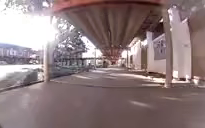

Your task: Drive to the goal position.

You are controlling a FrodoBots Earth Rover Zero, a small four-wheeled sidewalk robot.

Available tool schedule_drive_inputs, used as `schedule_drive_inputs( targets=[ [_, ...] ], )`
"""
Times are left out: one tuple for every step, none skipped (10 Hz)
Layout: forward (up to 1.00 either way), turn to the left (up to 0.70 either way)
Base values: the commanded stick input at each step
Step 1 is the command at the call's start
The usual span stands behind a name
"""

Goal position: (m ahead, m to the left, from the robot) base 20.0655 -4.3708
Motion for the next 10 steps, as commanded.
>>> schedule_drive_inputs(
  targets=[
    [0.70,0.00],
    [0.70,0.00],
    [0.69,0.00],
    [0.54,0.00],
    [0.39,0.00],
    [0.24,0.00],
    [0.09,0.00],
    [0.00,0.00],
    [0.00,0.00],
    [0.00,0.00]
  ],
)
